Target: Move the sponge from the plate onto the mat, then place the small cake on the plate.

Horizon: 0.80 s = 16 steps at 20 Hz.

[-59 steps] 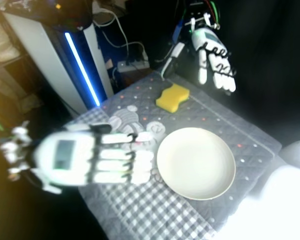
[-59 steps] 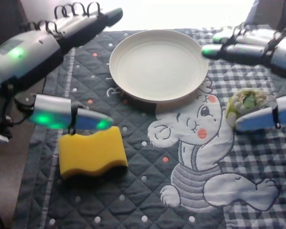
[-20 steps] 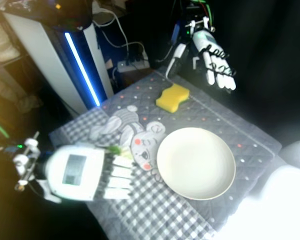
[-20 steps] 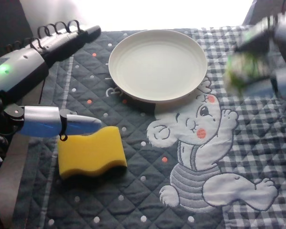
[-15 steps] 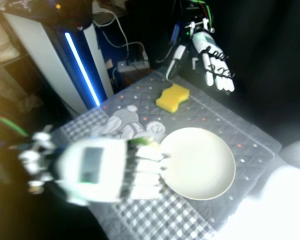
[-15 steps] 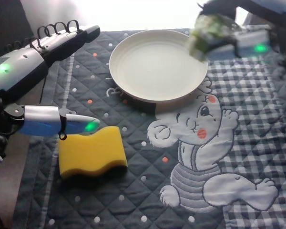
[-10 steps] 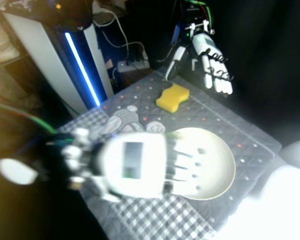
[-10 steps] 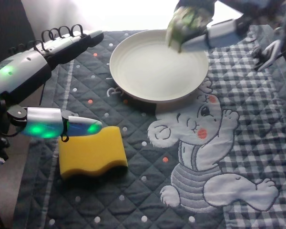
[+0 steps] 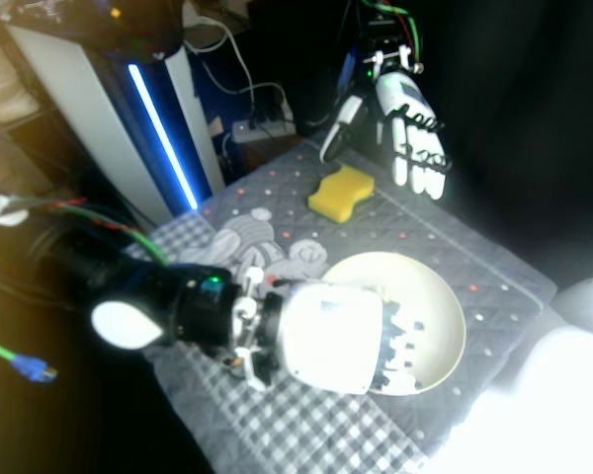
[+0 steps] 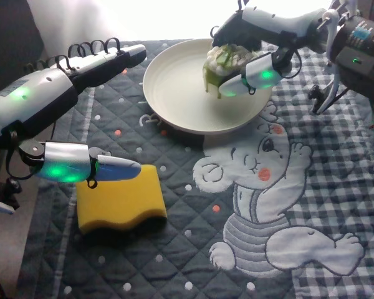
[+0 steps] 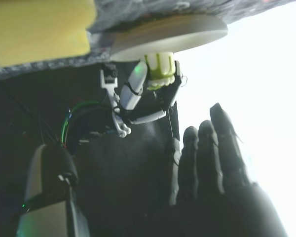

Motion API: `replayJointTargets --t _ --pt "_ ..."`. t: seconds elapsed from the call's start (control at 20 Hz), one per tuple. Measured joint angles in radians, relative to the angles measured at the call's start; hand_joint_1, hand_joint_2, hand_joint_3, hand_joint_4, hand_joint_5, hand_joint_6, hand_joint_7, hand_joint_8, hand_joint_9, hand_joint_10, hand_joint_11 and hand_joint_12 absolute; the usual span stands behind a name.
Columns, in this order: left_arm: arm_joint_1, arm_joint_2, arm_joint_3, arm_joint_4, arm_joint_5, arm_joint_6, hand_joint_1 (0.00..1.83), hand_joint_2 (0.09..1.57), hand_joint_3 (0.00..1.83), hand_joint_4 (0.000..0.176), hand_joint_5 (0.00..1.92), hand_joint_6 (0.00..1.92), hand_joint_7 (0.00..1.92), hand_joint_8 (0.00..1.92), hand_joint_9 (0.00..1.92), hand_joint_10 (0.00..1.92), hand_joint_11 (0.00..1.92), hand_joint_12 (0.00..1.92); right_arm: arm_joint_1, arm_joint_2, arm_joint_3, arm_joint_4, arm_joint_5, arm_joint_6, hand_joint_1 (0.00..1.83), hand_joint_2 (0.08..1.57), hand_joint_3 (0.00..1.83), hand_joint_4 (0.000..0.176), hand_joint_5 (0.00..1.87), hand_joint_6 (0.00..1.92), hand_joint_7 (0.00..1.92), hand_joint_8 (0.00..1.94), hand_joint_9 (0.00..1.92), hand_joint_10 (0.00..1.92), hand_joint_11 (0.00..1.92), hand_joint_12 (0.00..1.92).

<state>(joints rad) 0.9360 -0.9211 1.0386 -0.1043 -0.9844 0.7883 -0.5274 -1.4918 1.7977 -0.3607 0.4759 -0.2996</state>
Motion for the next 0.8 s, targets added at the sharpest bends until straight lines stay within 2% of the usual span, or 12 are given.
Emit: replayJointTargets --t 0.05,0.1,0.2,0.25,0.3,0.4,0.5,0.55,0.6,0.65,0.7,0.8 --pt "0.000 0.000 0.000 0.000 -0.001 -0.003 0.81 0.84 0.00 0.064 0.12 0.00 0.14 0.00 0.11 0.00 0.00 0.44 0.000 -0.001 -0.005 -0.003 -0.003 0.000 1.01 0.99 0.00 0.074 0.45 0.02 0.55 0.22 0.50 0.43 0.21 1.14" --pt "0.000 0.000 0.000 -0.001 -0.001 -0.003 0.79 0.84 0.00 0.081 0.12 0.00 0.14 0.00 0.11 0.00 0.00 0.44 0.000 0.000 -0.013 -0.003 -0.004 0.000 0.96 0.97 0.00 0.091 0.33 0.00 0.49 0.07 0.49 0.20 0.12 1.04" --pt "0.001 0.000 0.000 -0.003 -0.002 -0.006 0.81 0.84 0.00 0.055 0.13 0.00 0.14 0.00 0.10 0.00 0.00 0.38 0.000 0.000 -0.029 -0.003 -0.002 0.000 0.91 0.93 0.00 0.121 0.16 0.00 0.36 0.00 0.42 0.02 0.01 0.92" --pt "0.005 0.000 0.000 -0.004 -0.009 -0.016 0.81 0.85 0.00 0.049 0.13 0.00 0.13 0.00 0.10 0.00 0.00 0.33 0.000 0.007 -0.050 -0.011 0.005 0.001 0.90 0.91 0.00 0.141 0.10 0.00 0.30 0.00 0.34 0.00 0.00 0.83" --pt "0.006 0.000 0.000 -0.004 -0.008 -0.019 0.80 0.85 0.00 0.052 0.13 0.00 0.13 0.00 0.10 0.00 0.00 0.36 0.000 0.018 -0.063 -0.026 0.013 0.008 0.88 0.90 0.00 0.159 0.08 0.00 0.27 0.00 0.31 0.00 0.00 0.91" --pt "0.014 0.000 0.000 -0.018 -0.016 -0.021 0.79 0.86 0.00 0.053 0.14 0.00 0.12 0.00 0.08 0.00 0.00 0.31 0.000 0.063 -0.081 -0.035 0.055 0.042 0.89 0.89 0.00 0.173 0.03 0.00 0.17 0.01 0.22 0.01 0.00 0.66" --pt "0.023 0.002 0.000 -0.033 -0.029 -0.021 0.80 0.86 0.00 0.045 0.15 0.00 0.12 0.00 0.08 0.00 0.00 0.30 -0.020 0.130 -0.103 0.004 0.109 0.050 0.84 0.90 0.00 0.176 0.01 0.00 0.14 0.00 0.18 0.00 0.00 0.61" --pt "0.029 0.009 -0.007 -0.043 -0.042 -0.021 0.81 0.86 0.00 0.061 0.14 0.00 0.12 0.00 0.09 0.00 0.00 0.30 -0.039 0.165 -0.124 0.022 0.129 0.052 0.80 0.91 0.01 0.168 0.01 0.00 0.13 0.00 0.18 0.00 0.00 0.62" --pt "0.032 0.016 -0.011 -0.046 -0.053 -0.021 0.82 0.86 0.00 0.070 0.14 0.00 0.11 0.00 0.09 0.00 0.00 0.36 -0.059 0.198 -0.152 0.038 0.151 0.052 0.82 0.90 0.00 0.150 0.03 0.00 0.14 0.00 0.14 0.00 0.00 0.48" --pt "0.035 0.019 -0.015 -0.047 -0.071 -0.021 0.83 0.85 0.00 0.082 0.15 0.00 0.11 0.00 0.08 0.00 0.00 0.42 -0.080 0.229 -0.183 0.056 0.175 0.052 0.77 0.92 0.01 0.149 0.03 0.00 0.13 0.00 0.14 0.00 0.00 0.32" --pt "0.040 0.029 -0.026 -0.047 -0.095 -0.022 0.82 0.85 0.00 0.089 0.15 0.00 0.10 0.00 0.07 0.00 0.00 0.45 -0.104 0.268 -0.220 0.076 0.218 0.052 0.76 0.92 0.00 0.168 0.03 0.00 0.13 0.00 0.14 0.00 0.00 0.24" --pt "0.048 0.042 -0.041 -0.042 -0.130 -0.025 0.80 0.84 0.00 0.078 0.14 0.00 0.11 0.00 0.06 0.00 0.00 0.46 -0.150 0.340 -0.287 0.133 0.320 0.053 0.80 0.89 0.00 0.176 0.05 0.00 0.17 0.01 0.13 0.00 0.00 0.02"
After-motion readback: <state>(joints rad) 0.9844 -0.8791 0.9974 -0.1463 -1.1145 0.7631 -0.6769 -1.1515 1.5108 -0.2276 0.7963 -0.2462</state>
